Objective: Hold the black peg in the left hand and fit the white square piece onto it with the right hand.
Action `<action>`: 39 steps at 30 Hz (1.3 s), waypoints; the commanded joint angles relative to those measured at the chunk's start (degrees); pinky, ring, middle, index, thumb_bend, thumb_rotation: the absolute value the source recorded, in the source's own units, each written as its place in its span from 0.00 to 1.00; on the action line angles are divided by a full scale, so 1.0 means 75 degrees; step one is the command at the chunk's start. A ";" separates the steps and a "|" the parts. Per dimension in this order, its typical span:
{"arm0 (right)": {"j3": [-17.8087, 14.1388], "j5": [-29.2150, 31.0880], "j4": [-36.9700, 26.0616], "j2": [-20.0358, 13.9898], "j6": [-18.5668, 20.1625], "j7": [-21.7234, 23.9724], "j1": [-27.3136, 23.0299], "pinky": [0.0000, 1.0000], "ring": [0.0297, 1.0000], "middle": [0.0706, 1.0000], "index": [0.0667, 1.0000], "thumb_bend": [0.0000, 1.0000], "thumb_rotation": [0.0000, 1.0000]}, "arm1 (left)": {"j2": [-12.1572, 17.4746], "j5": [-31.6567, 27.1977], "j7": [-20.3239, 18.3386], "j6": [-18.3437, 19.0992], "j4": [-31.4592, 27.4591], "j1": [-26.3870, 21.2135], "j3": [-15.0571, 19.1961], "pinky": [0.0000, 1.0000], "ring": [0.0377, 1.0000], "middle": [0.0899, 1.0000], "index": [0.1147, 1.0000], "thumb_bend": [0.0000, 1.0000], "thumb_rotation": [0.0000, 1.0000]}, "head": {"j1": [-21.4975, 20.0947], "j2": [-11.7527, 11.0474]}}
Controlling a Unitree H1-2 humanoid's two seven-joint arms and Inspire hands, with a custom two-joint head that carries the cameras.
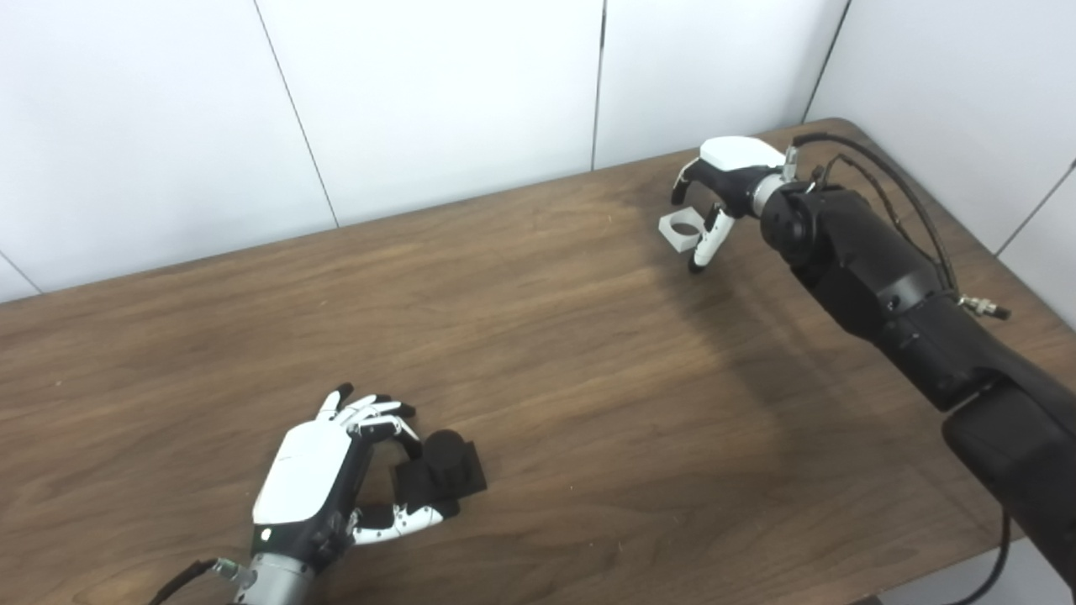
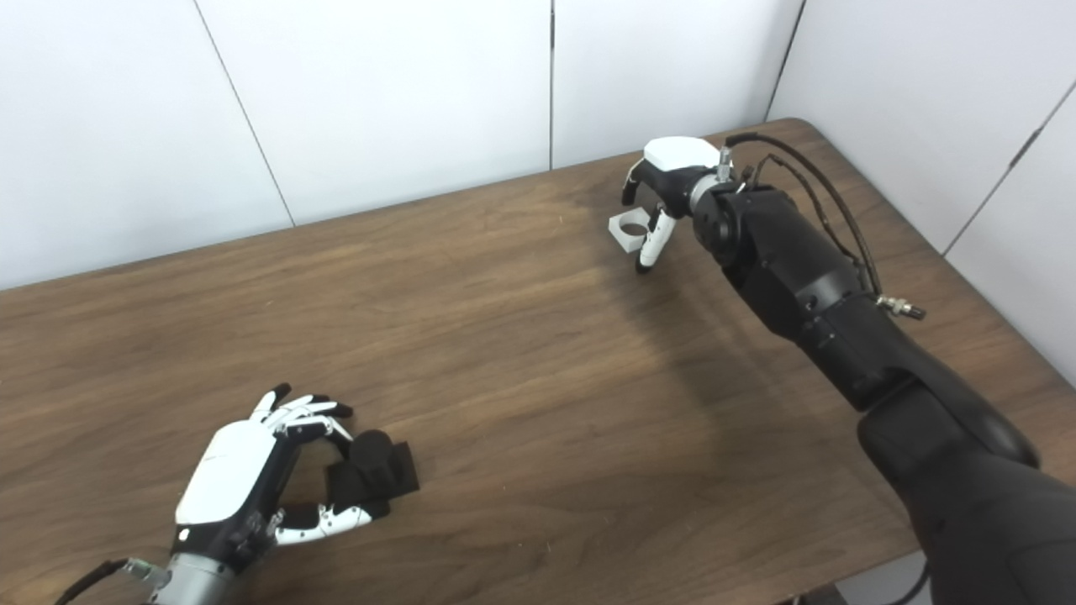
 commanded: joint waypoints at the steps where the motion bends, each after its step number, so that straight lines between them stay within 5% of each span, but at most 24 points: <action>1: -0.0117 -0.0051 -0.0039 -0.0264 -0.0112 -0.0169 -0.0388 0.97 0.99 0.89 0.69 0.84 0.15 | 0.0068 0.0084 -0.0209 0.0167 0.0234 0.0090 -0.0052 1.00 0.85 0.75 0.42 0.52 0.05 | -0.0006 0.0016; 27: -0.0057 -0.0037 0.0055 -0.0148 -0.0102 -0.0143 -0.0392 0.95 0.98 0.87 0.58 0.84 0.11 | 0.0037 0.0093 -0.0245 0.0192 0.0174 0.0104 -0.0072 1.00 0.85 0.75 0.42 0.52 0.05 | -0.0003 0.0033; 29: -0.0050 -0.0030 0.0043 -0.0163 -0.0106 -0.0112 -0.0378 0.96 0.98 0.87 0.48 0.59 0.13 | 0.0037 0.0120 -0.0217 0.0180 0.0172 0.0110 -0.0075 1.00 0.85 0.75 0.42 0.52 0.05 | -0.0003 0.0048; 30: -0.0049 -0.0022 0.0046 -0.0166 -0.0121 -0.0113 -0.0369 0.96 0.98 0.87 0.47 0.56 0.14 | 0.0039 0.0137 -0.0212 0.0180 0.0171 0.0108 -0.0079 1.00 0.85 0.75 0.42 0.52 0.05 | -0.0003 0.0048; 39: -0.0159 0.0056 -0.0021 -0.0156 -0.0279 -0.0295 -0.0167 0.94 0.93 0.80 0.45 0.52 0.13 | 0.0042 0.0081 -0.0175 0.0176 0.0139 0.0116 -0.0002 1.00 0.84 0.75 0.42 0.52 0.05 | 0.0004 0.0092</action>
